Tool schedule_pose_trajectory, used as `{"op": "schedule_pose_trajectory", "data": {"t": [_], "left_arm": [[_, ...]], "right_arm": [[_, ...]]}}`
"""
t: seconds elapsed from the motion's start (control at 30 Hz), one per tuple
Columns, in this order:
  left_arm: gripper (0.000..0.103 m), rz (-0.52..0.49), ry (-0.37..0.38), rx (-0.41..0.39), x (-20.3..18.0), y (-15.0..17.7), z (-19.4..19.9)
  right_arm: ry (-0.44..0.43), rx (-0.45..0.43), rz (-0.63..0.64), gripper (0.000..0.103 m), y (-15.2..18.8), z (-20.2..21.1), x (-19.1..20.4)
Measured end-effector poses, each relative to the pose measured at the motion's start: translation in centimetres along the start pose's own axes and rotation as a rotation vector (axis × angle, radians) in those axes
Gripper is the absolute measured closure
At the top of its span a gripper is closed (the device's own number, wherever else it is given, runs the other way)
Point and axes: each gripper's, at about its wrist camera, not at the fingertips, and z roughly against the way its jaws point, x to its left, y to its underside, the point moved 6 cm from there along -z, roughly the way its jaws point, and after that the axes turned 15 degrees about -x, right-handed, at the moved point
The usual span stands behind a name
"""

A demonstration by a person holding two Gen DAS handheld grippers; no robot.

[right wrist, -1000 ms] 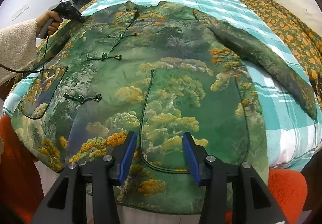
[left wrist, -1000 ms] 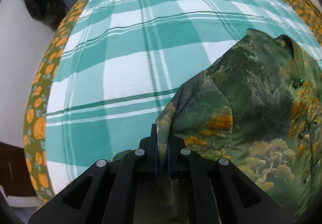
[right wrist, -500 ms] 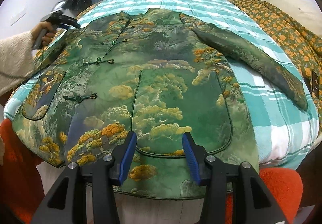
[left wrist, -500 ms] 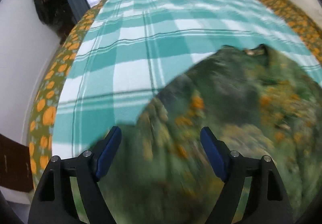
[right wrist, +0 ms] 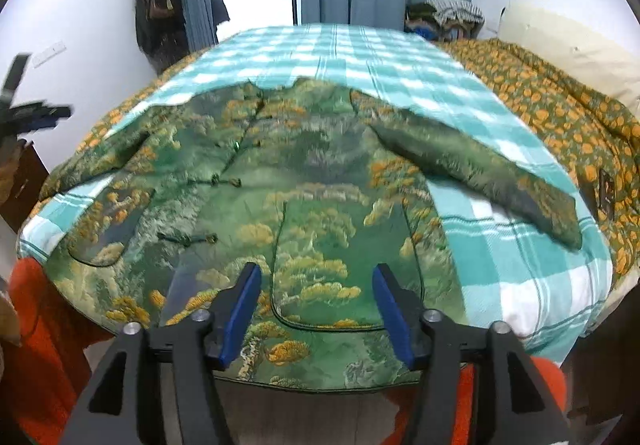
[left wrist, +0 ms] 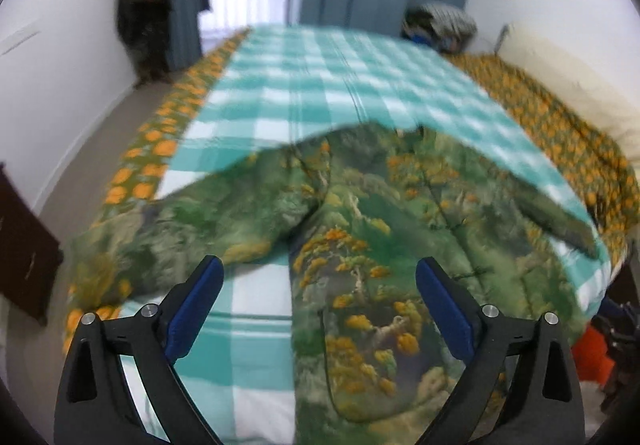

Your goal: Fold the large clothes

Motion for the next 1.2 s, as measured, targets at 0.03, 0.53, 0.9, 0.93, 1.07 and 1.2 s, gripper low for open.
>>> {"op": "schedule_pose_trajectory", "data": {"t": [0.03, 0.53, 0.9, 0.93, 1.07, 1.2], "left_arm": [[0.005, 0.023, -0.015, -0.038, 0.2, -0.4, 1.2], [0.001, 0.202, -0.065, -0.157, -3.2, 5.0, 5.4], [0.001, 0.122, 0.020, -0.027, -7.0, 8.4, 4.9], [0.001, 0.114, 0.021, -0.024, -7.0, 8.4, 4.8], [0.000, 0.066, 0.048, -0.034, -7.2, 8.5, 5.1], [0.000, 0.075, 0.114, -0.039, -7.4, 8.5, 5.6]], "right_arm": [[-0.007, -0.019, -0.004, 0.038, -0.4, 0.4, 0.1], [-0.018, -0.146, 0.105, 0.031, -1.2, 4.1, 3.1], [-0.037, -0.119, 0.106, 0.031, -1.0, 3.9, 3.5], [-0.032, -0.117, 0.099, 0.031, -1.0, 3.9, 3.3], [-0.002, -0.113, 0.093, 0.031, -1.2, 3.8, 2.5], [0.008, -0.117, 0.090, 0.022, -1.6, 3.8, 2.2]]}}
